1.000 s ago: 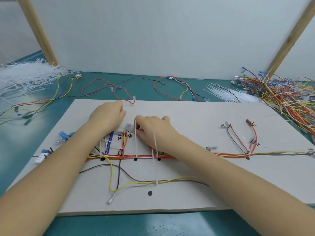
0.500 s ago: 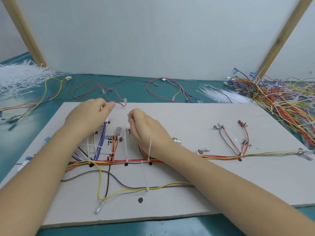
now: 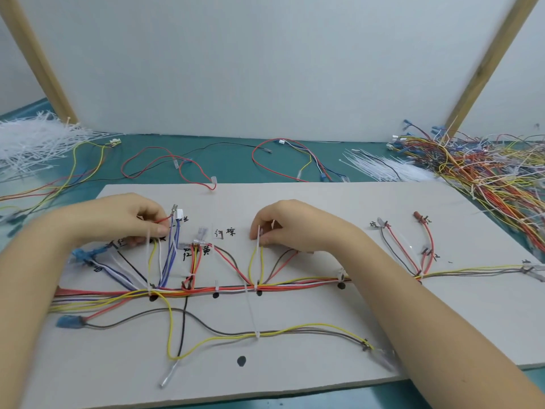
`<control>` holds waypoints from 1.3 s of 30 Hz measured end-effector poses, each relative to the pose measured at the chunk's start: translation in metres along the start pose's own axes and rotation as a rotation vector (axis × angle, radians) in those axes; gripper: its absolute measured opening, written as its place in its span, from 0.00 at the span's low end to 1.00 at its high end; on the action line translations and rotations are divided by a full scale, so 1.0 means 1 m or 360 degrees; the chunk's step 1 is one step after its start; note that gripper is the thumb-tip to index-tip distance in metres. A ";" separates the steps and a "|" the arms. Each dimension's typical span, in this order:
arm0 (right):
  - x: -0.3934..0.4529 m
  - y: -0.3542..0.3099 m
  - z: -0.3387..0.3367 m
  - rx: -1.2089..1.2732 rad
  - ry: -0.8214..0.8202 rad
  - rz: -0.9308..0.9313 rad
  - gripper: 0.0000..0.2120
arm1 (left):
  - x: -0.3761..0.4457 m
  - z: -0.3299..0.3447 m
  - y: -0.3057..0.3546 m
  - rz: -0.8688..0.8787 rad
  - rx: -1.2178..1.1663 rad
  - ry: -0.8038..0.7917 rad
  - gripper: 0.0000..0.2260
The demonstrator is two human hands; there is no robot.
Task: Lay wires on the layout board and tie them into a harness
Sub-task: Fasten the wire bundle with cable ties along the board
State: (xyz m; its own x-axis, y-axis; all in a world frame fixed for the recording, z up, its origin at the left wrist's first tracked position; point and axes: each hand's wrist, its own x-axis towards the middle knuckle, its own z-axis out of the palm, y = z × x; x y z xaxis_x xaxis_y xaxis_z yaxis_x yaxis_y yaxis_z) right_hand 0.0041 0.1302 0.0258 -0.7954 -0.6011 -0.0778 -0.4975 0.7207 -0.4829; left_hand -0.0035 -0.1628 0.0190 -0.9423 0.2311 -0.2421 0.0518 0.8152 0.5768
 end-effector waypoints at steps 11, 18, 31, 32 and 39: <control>-0.018 -0.005 -0.021 0.0300 0.0208 -0.0105 0.07 | 0.004 0.001 -0.022 0.0035 -0.0749 0.0075 0.12; -0.032 0.010 -0.026 -0.0216 -0.0305 0.0276 0.21 | -0.003 -0.001 -0.005 -0.0038 -0.0381 0.0129 0.05; -0.028 0.009 -0.023 -0.0188 -0.0418 0.0270 0.12 | -0.012 0.003 0.000 0.0075 -0.0912 0.0099 0.03; -0.028 0.009 -0.023 -0.0205 -0.0426 0.0264 0.12 | -0.010 0.004 0.000 0.0054 -0.0838 0.0097 0.03; -0.030 0.009 -0.024 -0.0245 -0.0443 0.0276 0.15 | -0.015 -0.006 -0.001 -0.0118 -0.0056 0.0196 0.07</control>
State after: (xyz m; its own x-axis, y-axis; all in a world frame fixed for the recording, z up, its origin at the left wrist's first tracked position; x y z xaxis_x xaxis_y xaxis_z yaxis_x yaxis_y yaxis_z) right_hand 0.0156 0.1631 0.0454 -0.7583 -0.5211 -0.3919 -0.4266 0.8510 -0.3062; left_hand 0.0086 -0.1702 0.0272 -0.9767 0.1022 -0.1885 -0.0291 0.8078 0.5887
